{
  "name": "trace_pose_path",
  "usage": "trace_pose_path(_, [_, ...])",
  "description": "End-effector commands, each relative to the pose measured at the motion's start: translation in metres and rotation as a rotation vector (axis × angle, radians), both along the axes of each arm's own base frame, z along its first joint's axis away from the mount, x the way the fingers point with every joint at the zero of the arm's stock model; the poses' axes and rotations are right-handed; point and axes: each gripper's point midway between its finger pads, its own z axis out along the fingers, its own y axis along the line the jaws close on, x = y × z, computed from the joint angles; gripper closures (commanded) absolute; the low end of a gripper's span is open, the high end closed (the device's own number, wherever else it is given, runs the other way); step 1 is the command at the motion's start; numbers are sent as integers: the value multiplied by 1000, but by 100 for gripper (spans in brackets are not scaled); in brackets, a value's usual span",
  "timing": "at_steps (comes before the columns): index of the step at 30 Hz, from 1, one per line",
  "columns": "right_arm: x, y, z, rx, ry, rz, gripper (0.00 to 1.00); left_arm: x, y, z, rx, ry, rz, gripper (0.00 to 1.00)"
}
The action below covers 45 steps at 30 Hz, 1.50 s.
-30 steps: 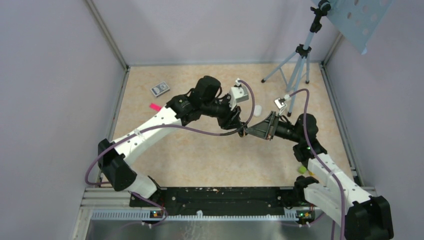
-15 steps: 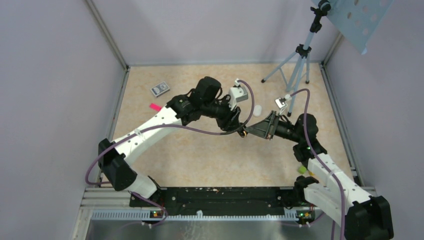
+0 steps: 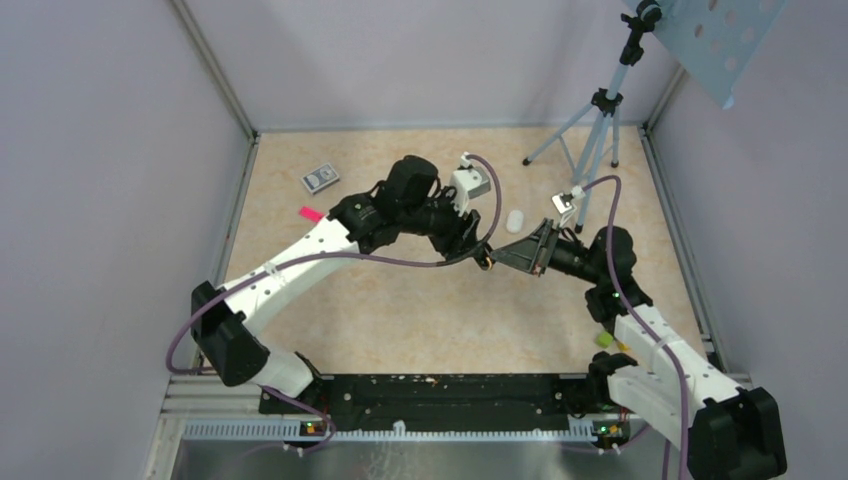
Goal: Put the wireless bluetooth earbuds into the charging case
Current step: Adjust the charging case with the earbuds in the left side groove of the charging case.
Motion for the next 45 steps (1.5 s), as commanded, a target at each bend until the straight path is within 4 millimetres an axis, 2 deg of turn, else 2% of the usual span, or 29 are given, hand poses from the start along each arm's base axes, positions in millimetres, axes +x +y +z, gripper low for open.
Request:
trace_pose_path(1, [5,-1,18,25,-71,-11,100,6,3,41,-120,-68,74,46])
trace_pose_path(9, [4,-1,17,27,-70,-13,100,5,7,53,-157,-58,90,46])
trace_pose_path(20, [6,0,18,25,-69,-12,100,7,13,42,-125,48,149,51])
trace_pose_path(25, [7,0,19,25,-72,-7,100,4,16,34,-148,158,117,47])
trace_pose_path(29, [7,0,17,22,-68,-7,100,-3,13,34,-162,203,82,49])
trace_pose_path(33, [7,0,18,23,-69,-8,100,-8,10,24,-144,263,58,50])
trace_pose_path(45, [7,0,15,20,-63,-10,100,-11,8,16,-140,298,52,51])
